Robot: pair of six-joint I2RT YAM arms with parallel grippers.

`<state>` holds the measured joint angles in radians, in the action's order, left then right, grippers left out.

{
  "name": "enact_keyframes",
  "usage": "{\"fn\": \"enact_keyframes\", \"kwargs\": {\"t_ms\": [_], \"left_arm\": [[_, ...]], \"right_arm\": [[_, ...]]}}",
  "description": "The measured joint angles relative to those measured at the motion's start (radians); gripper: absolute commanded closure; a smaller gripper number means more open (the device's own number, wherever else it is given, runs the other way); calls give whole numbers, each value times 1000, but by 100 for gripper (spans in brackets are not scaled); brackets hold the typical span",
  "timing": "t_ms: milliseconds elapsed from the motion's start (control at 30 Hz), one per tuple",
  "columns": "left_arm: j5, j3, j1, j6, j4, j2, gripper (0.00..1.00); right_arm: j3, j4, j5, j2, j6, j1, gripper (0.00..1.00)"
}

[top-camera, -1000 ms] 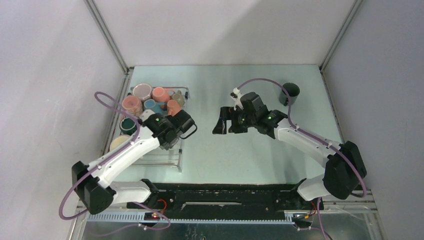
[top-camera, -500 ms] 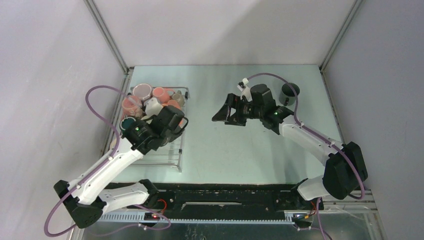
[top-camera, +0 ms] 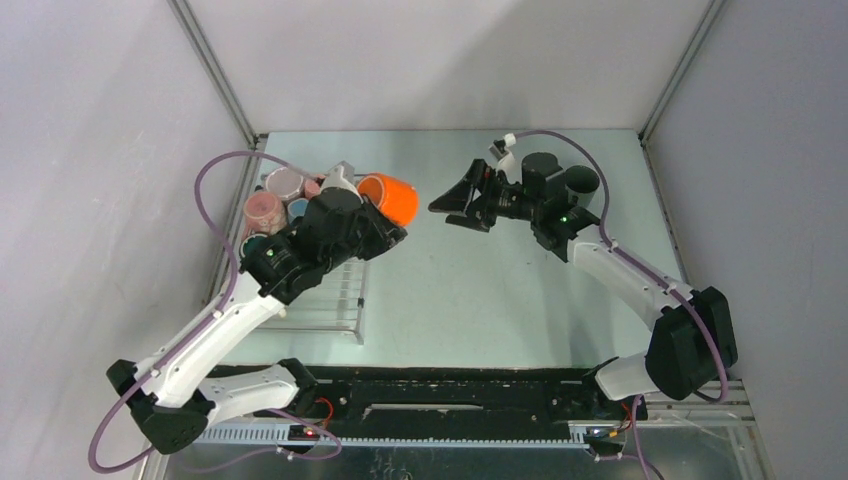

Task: Unload the cups from the dish rack
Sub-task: Unload the cup from the dish rack.

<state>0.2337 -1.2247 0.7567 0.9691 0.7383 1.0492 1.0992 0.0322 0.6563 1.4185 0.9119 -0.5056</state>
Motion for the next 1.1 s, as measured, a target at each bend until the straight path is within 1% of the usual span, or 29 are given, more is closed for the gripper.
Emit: {"fn": "enact_keyframes", "kwargs": {"t_ms": [167,367,467,667,733,933,967,1000,1100], "left_arm": [[-119,0,-12,-9,-95,37,100],[-240,0,-19,-1,-204,76,100],[-294,1,-31,9,-260,90,100],[-377,2,-48,37,-343,130,100],[-404,18,-52,51,-384,139,100],[-468,70,-56,114,-512,149,100],[-488,80,-65,134,-540,149,100],[-497,84,-69,143,-557,150,100],[-533,101,-74,208,-620,149,100]], "right_arm": [[2,70,19,-18,53,27,11],[3,162,51,-30,119,42,22],[3,197,72,-30,153,46,27],[3,258,94,-30,205,54,34],[4,271,98,-31,219,54,38],[1,270,111,-37,254,56,55],[3,286,118,-39,246,59,59],[3,294,115,-44,242,62,65],[3,320,130,-52,233,71,89]]}}
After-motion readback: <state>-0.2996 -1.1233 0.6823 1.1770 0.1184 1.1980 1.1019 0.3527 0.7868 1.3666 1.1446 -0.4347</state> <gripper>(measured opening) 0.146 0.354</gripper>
